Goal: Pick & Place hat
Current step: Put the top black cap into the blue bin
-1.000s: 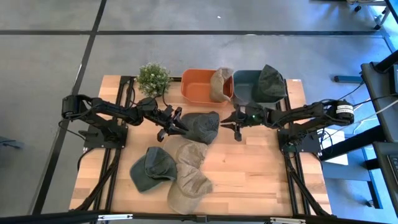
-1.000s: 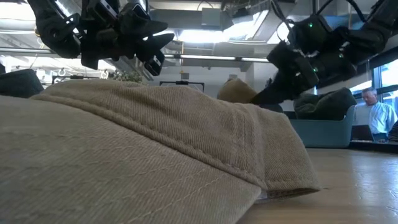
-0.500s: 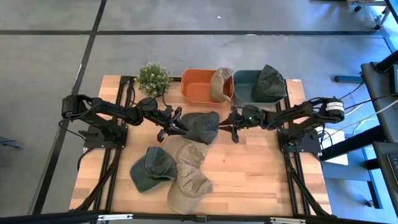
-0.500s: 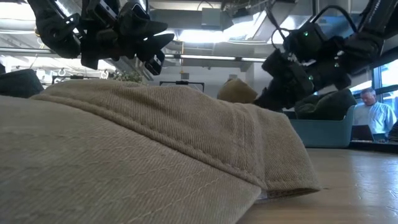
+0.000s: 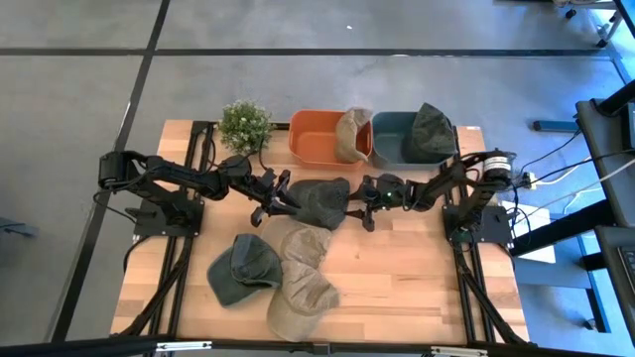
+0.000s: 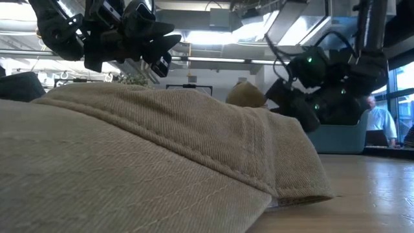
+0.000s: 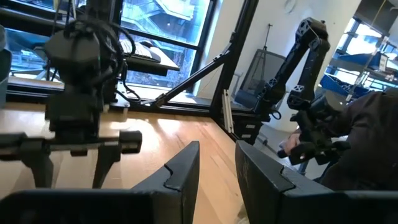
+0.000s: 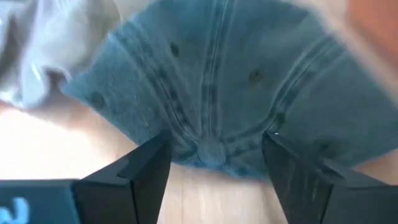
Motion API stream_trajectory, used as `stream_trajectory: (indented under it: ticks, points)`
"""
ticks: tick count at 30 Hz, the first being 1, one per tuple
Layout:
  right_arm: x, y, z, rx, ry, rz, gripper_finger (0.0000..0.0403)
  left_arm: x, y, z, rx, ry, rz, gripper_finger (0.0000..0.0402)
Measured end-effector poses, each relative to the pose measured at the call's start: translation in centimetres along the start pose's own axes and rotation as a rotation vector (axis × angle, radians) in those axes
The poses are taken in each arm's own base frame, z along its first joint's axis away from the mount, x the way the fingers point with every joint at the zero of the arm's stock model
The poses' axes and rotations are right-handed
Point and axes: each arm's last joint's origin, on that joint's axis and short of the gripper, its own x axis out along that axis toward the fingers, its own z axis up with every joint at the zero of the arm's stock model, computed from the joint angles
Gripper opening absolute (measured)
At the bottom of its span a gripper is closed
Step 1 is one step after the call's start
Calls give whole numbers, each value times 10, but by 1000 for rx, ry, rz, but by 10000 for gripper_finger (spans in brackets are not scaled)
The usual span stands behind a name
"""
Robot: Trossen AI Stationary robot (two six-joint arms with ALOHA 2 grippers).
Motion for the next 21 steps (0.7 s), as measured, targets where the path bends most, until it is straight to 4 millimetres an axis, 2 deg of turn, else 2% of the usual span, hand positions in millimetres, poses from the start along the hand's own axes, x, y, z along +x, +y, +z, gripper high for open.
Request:
stream_trajectory:
  ticks: [5,9,13,21]
  points:
    - [16,-3,-9,3,35,-18,254,0,0,0,-5,0,0,100]
    - [29,-5,-13,-15,53,-32,236,0,0,0,-7,0,1,100]
    - [37,-3,-15,-33,57,-42,191,0,0,-1,-11,5,1,100]
    - [38,-2,-15,-32,57,-61,78,0,0,-1,-13,8,2,100]
